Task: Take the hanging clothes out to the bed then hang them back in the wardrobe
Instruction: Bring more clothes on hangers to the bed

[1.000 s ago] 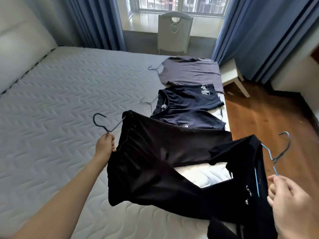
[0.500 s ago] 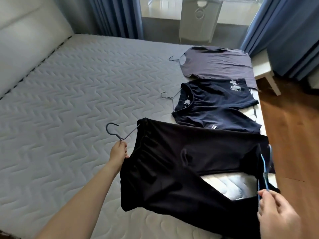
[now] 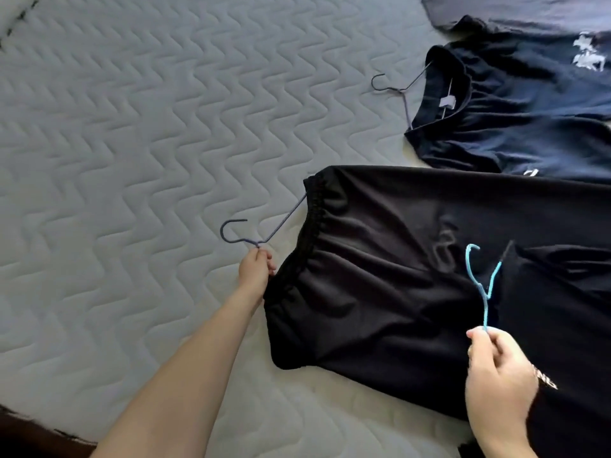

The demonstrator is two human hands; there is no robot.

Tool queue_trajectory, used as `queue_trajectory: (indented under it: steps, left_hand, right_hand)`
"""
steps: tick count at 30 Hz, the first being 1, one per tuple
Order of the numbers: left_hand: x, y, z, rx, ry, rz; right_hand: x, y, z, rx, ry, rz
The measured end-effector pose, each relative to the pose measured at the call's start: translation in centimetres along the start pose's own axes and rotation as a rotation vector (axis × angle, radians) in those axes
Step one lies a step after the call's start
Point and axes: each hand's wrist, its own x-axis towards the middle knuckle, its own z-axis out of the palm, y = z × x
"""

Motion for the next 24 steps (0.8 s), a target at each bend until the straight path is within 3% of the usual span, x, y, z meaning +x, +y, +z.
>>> queue_trajectory:
  steps: [13, 17, 24]
  left_hand:
    - [1.7, -1.5, -0.2, 0.408, 0.219, 0.13]
    - [-1.5, 2.0, -2.8, 0.333, 0.11, 0.163]
    - [-17.7, 12.8, -9.2, 0.184, -0.016, 0.499]
  right_hand:
    - [-1.0, -0.2, 1.4, -0.018, -0.001, -0.05]
    - [-1.3, -3.3, -2.5, 0.0, 0.039, -0.058]
    - [-4.3, -11.8, -15.8, 0.252, 0.177, -0.009]
